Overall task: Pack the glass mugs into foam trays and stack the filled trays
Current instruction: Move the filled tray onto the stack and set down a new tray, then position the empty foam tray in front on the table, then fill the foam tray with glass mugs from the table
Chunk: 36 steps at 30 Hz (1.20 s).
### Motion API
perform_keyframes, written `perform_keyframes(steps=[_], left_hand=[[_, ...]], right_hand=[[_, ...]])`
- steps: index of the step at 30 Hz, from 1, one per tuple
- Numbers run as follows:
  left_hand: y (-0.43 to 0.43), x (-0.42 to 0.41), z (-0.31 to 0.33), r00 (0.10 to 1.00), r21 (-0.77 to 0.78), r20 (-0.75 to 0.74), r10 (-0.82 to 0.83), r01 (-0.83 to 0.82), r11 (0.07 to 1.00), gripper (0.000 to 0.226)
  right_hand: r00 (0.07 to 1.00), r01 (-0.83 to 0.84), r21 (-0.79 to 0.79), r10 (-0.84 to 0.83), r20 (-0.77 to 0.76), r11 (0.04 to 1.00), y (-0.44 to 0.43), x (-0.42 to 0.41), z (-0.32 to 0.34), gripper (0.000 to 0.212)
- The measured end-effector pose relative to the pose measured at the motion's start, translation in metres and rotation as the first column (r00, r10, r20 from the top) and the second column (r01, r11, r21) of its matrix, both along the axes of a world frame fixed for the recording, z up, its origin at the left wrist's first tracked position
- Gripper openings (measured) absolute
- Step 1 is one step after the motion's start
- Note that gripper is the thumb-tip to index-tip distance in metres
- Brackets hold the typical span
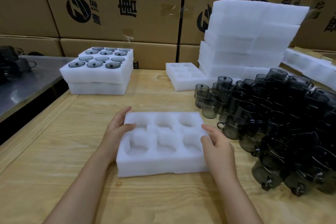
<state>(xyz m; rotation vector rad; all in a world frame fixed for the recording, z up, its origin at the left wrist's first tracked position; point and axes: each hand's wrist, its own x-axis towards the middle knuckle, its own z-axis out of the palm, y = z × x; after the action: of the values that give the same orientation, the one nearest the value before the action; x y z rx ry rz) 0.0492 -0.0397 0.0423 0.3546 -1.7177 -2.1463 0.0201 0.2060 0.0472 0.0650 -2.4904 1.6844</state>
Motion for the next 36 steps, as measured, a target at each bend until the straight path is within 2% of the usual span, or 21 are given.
perform_keyframes(steps=[2,3,7,11,13,17,22,25,27,30,33,34,36], left_hand=[[-0.002,0.000,-0.001,1.000,0.026,-0.007,-0.009,0.009,1.000,0.053],[-0.002,0.000,-0.001,1.000,0.020,-0.007,-0.019,0.019,1.000,0.053],[-0.003,-0.003,-0.004,0.999,0.009,-0.017,-0.046,0.046,0.999,0.051],[-0.003,-0.006,-0.006,0.998,-0.001,-0.032,-0.061,0.061,0.998,0.049],[-0.002,-0.007,-0.007,0.997,-0.001,-0.038,-0.065,0.065,0.998,0.049],[-0.002,-0.007,-0.007,0.997,0.001,-0.044,-0.068,0.068,0.998,0.049],[-0.002,-0.006,-0.006,0.996,0.009,-0.038,-0.086,0.086,0.996,0.049],[-0.001,-0.006,-0.006,0.995,0.012,-0.037,-0.090,0.091,0.996,0.048],[-0.001,-0.005,-0.006,0.995,0.010,-0.037,-0.091,0.092,0.996,0.048],[-0.001,-0.005,-0.006,0.995,0.011,-0.038,-0.087,0.088,0.996,0.048],[-0.002,-0.006,-0.007,0.996,0.015,-0.037,-0.087,0.087,0.996,0.047],[-0.002,-0.006,-0.007,0.996,0.015,-0.037,-0.087,0.087,0.996,0.048],[-0.003,-0.006,-0.008,0.995,0.017,-0.038,-0.087,0.088,0.996,0.047]], right_hand=[[0.999,-0.026,0.153,0.030,-0.025,0.988,0.005,0.005,0.008,0.039],[0.995,-0.009,0.232,0.031,-0.092,0.973,0.008,0.007,0.014,0.040],[0.903,0.253,0.406,-0.065,-0.424,0.878,0.033,0.003,0.055,0.038],[0.850,0.444,0.538,-0.148,-0.505,0.717,0.062,-0.020,0.101,0.039],[0.866,0.466,0.641,-0.164,-0.473,0.610,0.068,-0.038,0.122,0.041],[0.924,0.378,0.797,-0.243,-0.295,0.471,0.083,-0.088,0.154,0.044],[0.965,0.089,0.939,-0.262,0.001,0.331,0.104,-0.131,0.159,0.036],[0.984,-0.021,0.983,-0.172,0.053,0.184,0.112,-0.143,0.147,0.032],[0.992,0.002,0.986,-0.126,0.020,0.168,0.113,-0.144,0.141,0.026],[0.990,0.128,0.969,-0.077,-0.114,0.213,0.114,-0.149,0.132,0.021],[0.960,0.278,0.915,-0.042,-0.278,0.294,0.111,-0.154,0.129,0.039],[0.962,0.267,0.917,-0.021,-0.273,0.297,0.111,-0.157,0.128,0.045],[0.976,0.208,0.948,0.015,-0.218,0.242,0.111,-0.164,0.128,0.046]])
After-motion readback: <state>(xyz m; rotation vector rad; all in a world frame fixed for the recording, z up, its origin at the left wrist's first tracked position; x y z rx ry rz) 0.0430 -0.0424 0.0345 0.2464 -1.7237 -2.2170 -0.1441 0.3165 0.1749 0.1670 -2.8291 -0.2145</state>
